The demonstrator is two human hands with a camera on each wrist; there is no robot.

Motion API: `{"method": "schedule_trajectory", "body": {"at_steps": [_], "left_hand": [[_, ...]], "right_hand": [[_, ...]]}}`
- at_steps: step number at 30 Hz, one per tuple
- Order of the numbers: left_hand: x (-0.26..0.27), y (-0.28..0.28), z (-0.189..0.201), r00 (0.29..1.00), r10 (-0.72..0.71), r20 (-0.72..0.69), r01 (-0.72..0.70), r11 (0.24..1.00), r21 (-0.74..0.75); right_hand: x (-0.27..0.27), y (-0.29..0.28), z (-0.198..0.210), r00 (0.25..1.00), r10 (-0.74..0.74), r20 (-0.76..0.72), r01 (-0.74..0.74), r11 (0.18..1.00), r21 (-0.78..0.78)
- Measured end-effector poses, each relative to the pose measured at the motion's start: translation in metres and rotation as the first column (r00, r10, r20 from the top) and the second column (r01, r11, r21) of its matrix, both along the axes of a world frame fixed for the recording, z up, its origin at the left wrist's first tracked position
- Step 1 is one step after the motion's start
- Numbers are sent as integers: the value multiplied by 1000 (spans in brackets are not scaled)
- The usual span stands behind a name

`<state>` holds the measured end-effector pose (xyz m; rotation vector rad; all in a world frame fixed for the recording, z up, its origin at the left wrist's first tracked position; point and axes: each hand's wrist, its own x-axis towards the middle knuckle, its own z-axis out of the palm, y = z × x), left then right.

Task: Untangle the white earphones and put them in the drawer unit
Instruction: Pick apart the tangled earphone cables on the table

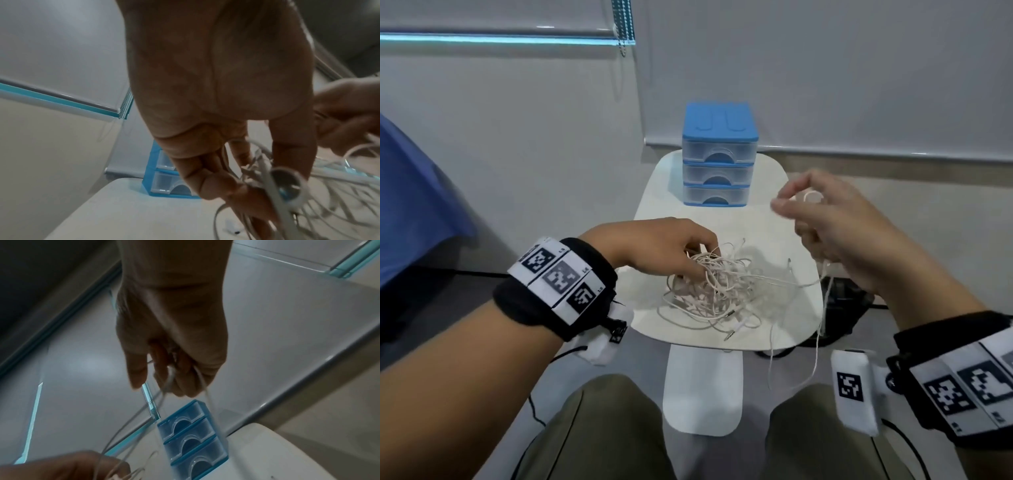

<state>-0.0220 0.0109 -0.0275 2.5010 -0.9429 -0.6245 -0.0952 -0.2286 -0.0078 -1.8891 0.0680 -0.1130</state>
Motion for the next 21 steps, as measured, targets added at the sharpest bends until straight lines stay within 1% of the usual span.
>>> {"method": "schedule_trajectory", "body": {"at_steps": [1, 2, 3, 4, 5, 7, 8, 10, 12, 13, 15, 18, 19, 21], "left_hand": [[-1, 0, 0, 999, 22, -39, -23, 1000, -20], [-3, -1, 0, 996, 34, -79, -37, 999, -34], [-4, -2, 1, 993, 42, -112, -47, 998, -38], [-5, -2, 1, 990, 52, -129, -57, 998, -33], [-5, -3, 1, 990, 65, -128, -69, 997, -24], [-6, -6, 1, 989, 98, -108, -100, 995, -6], [-6, -8, 2, 988, 110, -105, -111, 994, -3], [-6, -10, 2, 987, 126, -101, -126, 992, 5], [-6, -13, 1, 986, 152, -65, -152, 988, 7], [-5, -14, 0, 984, 177, -22, -177, 984, -9], [-7, -18, -3, 965, 234, 120, -226, 971, -78], [-13, -23, -11, 873, 328, 360, -273, 942, -195], [-15, -23, -15, 842, 352, 409, -281, 933, -226], [-21, -25, -22, 815, 397, 422, -296, 912, -285]], "right_hand": [[-1, 0, -1, 998, 65, -24, -67, 988, -139], [-2, 0, 0, 991, 126, -53, -136, 950, -280], [-4, 0, 0, 978, 188, -94, -210, 894, -395], [-6, 0, 1, 958, 243, -153, -287, 833, -472], [-7, 0, 1, 934, 285, -218, -358, 781, -513], [-10, 1, 1, 883, 346, -318, -468, 703, -535], [-10, 1, 0, 869, 364, -335, -494, 678, -544], [-9, 0, -2, 871, 377, -316, -491, 658, -571], [-6, -3, -4, 896, 348, -274, -442, 668, -598], [-4, -4, -5, 914, 324, -245, -405, 681, -610], [1, -6, -10, 947, 272, -170, -317, 714, -624], [6, -5, -23, 969, 232, -86, -239, 792, -561], [8, -5, -29, 972, 224, -65, -224, 819, -528], [11, -3, -41, 977, 213, -28, -203, 874, -442]]}}
